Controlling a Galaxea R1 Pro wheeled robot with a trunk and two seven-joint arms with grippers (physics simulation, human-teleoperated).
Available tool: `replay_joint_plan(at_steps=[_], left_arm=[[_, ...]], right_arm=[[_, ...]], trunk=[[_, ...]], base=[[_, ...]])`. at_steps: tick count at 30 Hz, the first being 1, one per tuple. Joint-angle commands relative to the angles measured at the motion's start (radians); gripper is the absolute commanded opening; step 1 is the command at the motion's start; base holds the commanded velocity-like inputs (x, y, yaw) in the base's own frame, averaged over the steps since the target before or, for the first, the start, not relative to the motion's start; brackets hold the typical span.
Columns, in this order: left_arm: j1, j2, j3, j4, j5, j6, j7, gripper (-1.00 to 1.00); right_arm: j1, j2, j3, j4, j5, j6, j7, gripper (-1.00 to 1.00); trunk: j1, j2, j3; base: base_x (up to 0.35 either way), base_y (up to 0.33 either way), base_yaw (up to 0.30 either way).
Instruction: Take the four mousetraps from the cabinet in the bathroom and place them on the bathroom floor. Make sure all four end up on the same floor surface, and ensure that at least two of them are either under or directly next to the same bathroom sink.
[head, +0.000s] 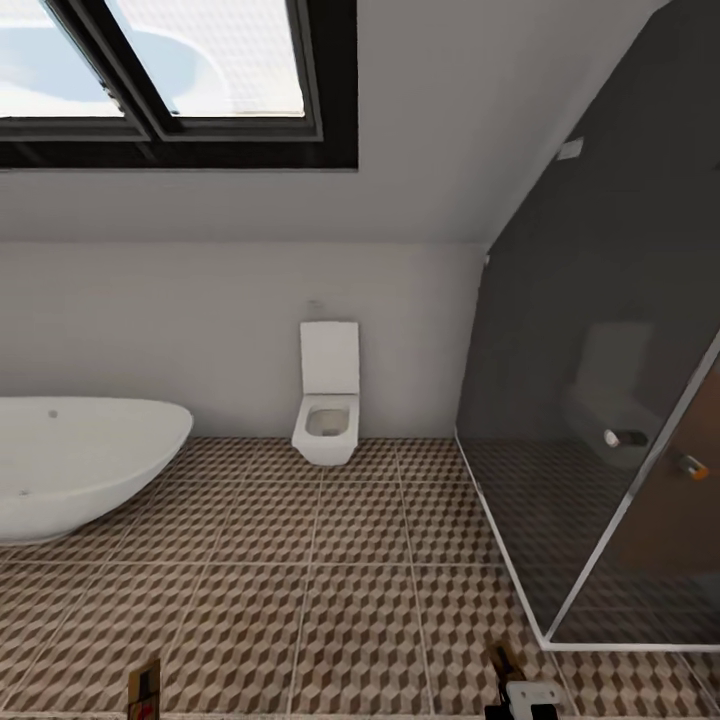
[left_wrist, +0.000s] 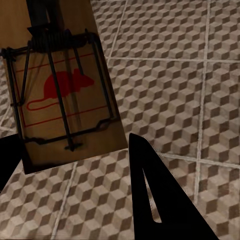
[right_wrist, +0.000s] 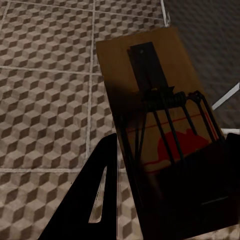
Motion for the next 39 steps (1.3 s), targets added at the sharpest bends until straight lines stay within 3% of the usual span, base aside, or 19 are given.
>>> replay_joint_plan(at_steps=[1, 16, 17, 19, 20, 22, 24, 26, 31, 32, 33, 34, 35, 37, 39], left_arm=[[-0.001, 0.0, -0.007, 0.001, -0.007, 0.001, 0.013, -1.0], [-0.001, -0.002, -0.005, -0.002, -0.007, 0.021, 0.02, -1.0], [-0.001, -0.002, -0.004, -0.002, -0.007, 0.05, 0.021, -1.0], [0.0, -0.002, -0.003, -0.004, -0.007, 0.209, 0.021, -1.0], [-0.001, -0.002, -0.003, -0.005, -0.008, 0.253, 0.021, -1.0], [-0.001, -0.001, -0.003, -0.012, -0.008, 0.415, 0.021, -1.0], [-0.003, 0.004, -0.003, -0.026, -0.008, 0.512, 0.022, -1.0], [-0.014, 0.015, -0.003, -0.037, -0.008, 0.564, 0.024, -1.0], [-0.088, 0.021, -0.002, -0.042, -0.008, 0.647, 0.025, -1.0], [-0.118, 0.029, -0.002, -0.042, -0.009, 0.684, 0.025, -1.0], [-0.124, 0.032, -0.003, -0.043, -0.009, 0.689, 0.025, -1.0], [-0.131, 0.038, -0.003, -0.043, -0.008, 0.693, 0.024, -1.0], [-0.134, 0.04, -0.003, -0.043, -0.008, 0.692, 0.023, -1.0], [-0.141, 0.047, -0.003, -0.044, -0.009, 0.668, 0.02, -1.0], [-0.143, 0.056, -0.004, -0.044, -0.008, 0.626, 0.015, -1.0]], right_arm=[[-0.001, -0.001, 0.009, 0.0, -0.004, -0.003, -0.008, -1.0], [-0.001, -0.003, 0.005, 0.0, -0.002, 0.004, -0.014, -1.0], [-0.001, -0.003, 0.004, 0.0, -0.002, 0.006, -0.016, -1.0], [-0.001, -0.004, 0.002, -0.001, -0.003, 0.009, -0.037, -1.0], [-0.001, -0.004, 0.001, -0.001, -0.003, 0.01, -0.045, -1.0], [-0.001, -0.005, 0.0, -0.002, -0.004, 0.026, -0.098, -1.0], [-0.001, -0.006, 0.0, -0.003, -0.007, 0.08, -0.166, -1.0], [-0.001, -0.006, -0.001, -0.003, -0.01, 0.155, -0.217, -1.0], [0.0, -0.005, 0.002, 0.001, -0.018, 0.188, -0.214, -1.0], [-0.001, -0.007, 0.004, 0.031, -0.022, 0.171, -0.127, -1.0], [-0.001, -0.008, 0.003, 0.045, -0.023, 0.161, -0.089, -1.0], [-0.001, -0.012, 0.002, 0.078, -0.023, 0.131, 0.014, -1.0], [-0.001, -0.013, 0.001, 0.095, -0.023, 0.115, 0.074, -1.0], [-0.001, -0.029, -0.014, 0.143, -0.029, 0.068, 0.282, -1.0], [-0.001, -0.045, -0.043, 0.16, -0.04, 0.051, 0.358, -1.0]], trunk=[[0.001, -0.002, -0.003], [0.001, -0.002, -0.004], [0.001, -0.002, -0.004], [0.001, -0.002, -0.004], [0.001, -0.002, -0.004], [0.001, -0.002, -0.004], [0.001, -0.002, -0.004], [0.001, -0.002, -0.004], [0.001, -0.002, -0.004], [0.001, -0.002, -0.004], [0.001, -0.002, -0.004], [0.001, -0.002, -0.004], [0.001, -0.002, -0.004], [0.001, -0.002, -0.004], [0.001, -0.002, -0.004]], base=[[0.02, 0.0, 0.246], [0.003, 0.0, 0.037], [0.0, 0.0, 0.0], [0.0, 0.0, 0.0], [0.0, 0.0, 0.0], [0.0, 0.0, 0.0], [0.0, 0.0, 0.0], [0.0, 0.0, 0.0], [0.0, 0.0, 0.0], [0.0, 0.0, 0.0], [0.0, 0.0, 0.0], [0.0, 0.0, 0.0], [0.0, 0.0, 0.0], [0.0, 0.0, 0.0], [0.0, 0.0, 0.0]])
